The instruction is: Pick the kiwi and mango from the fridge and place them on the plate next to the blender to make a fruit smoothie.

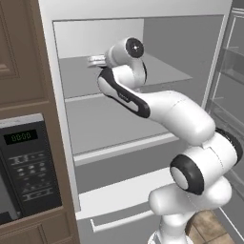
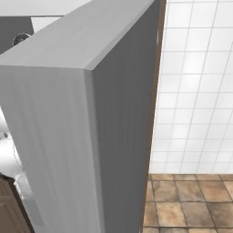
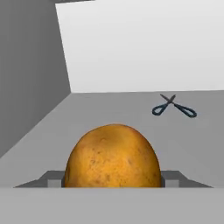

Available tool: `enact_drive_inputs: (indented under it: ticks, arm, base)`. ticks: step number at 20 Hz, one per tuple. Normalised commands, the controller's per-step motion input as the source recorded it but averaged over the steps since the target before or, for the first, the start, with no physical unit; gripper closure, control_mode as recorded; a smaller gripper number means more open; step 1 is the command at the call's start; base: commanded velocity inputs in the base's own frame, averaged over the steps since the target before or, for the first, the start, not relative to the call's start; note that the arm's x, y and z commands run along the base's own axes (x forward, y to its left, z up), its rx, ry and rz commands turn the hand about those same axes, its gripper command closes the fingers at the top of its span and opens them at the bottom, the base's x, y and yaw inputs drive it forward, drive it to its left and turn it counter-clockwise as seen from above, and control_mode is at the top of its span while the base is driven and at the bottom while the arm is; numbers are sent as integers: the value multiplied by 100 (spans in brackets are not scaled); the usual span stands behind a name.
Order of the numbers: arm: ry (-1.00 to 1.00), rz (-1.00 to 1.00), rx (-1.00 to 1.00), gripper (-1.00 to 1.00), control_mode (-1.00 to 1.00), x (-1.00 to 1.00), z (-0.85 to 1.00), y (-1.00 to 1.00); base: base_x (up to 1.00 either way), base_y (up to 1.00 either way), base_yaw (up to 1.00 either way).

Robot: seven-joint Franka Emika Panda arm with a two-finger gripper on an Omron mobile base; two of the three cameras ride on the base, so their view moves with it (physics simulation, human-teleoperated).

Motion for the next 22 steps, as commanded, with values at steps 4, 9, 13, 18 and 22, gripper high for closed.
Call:
enact_drive_inputs:
  ticks: [4,9,13,18,22]
  arm:
    - [-28,0,12,100,-100,-100,65,-47]
    - [2,-1,5,100,-100,-100,76,-48]
    - [27,-1,0,100,-100,-100,29,-29]
    - [39,0,-1,100,-100,-100,-27,-11]
    - [38,0,-4,100,-100,-96,-83,-2]
  base:
    - [0,0,0]
    - [0,0,0]
    - [0,0,0]
    - [0,0,0]
    - [0,0,0]
